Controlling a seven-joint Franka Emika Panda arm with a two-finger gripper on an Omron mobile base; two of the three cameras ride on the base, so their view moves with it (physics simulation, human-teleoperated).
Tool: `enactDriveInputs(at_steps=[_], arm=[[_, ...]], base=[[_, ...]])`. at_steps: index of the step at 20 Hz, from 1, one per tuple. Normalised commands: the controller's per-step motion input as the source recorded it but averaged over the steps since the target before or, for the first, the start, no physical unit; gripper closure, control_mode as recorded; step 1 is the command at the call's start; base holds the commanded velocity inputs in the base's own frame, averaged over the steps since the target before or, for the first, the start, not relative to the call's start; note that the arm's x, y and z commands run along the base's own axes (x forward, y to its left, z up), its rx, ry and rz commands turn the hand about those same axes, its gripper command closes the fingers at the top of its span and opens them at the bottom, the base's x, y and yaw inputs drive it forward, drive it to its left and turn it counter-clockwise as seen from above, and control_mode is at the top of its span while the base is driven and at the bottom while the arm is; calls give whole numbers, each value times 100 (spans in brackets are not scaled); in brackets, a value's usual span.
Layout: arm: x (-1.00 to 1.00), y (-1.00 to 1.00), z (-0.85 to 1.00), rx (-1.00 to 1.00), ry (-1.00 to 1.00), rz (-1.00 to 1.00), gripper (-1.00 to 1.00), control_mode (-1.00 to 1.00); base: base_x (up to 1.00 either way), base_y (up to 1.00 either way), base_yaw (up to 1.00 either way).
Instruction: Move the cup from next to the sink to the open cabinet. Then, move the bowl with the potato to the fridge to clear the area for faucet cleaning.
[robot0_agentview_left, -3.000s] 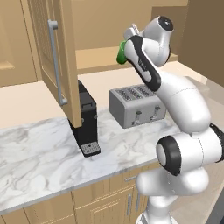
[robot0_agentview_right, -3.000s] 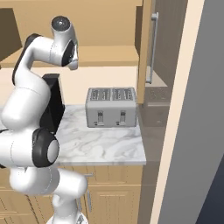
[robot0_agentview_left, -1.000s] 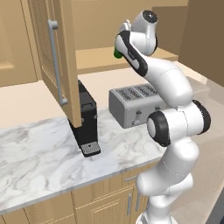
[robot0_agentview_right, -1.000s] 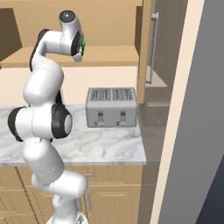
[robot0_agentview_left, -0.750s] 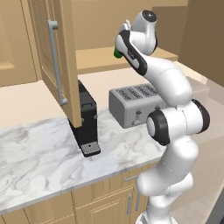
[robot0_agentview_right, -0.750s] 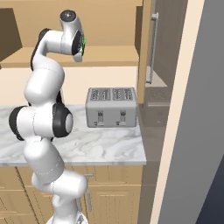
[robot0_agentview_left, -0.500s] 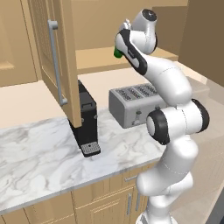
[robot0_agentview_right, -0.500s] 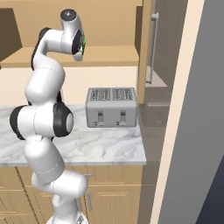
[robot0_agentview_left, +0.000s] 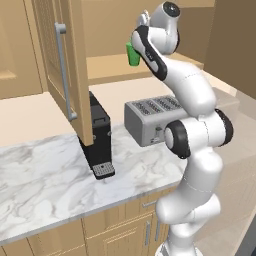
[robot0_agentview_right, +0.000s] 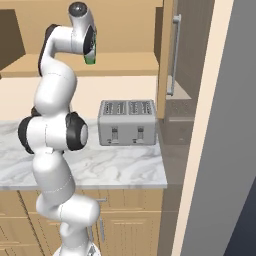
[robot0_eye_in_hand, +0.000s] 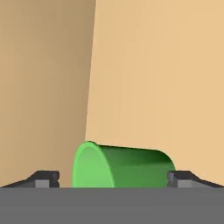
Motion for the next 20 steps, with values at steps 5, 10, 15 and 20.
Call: enactDriveInputs(at_steps=[5,10,15,20], arm=[[-23,0,56,0,-14,-1,-100,-100],[-100,-24,2,3,-10,-5,-100,-100],[-100,-71,-28,7,-18,-4,-100,-100],[-100,-65,-91,2,-15,0,-100,-100]], base=[[0,0,0],[0,0,0],[0,0,0],[0,0,0]])
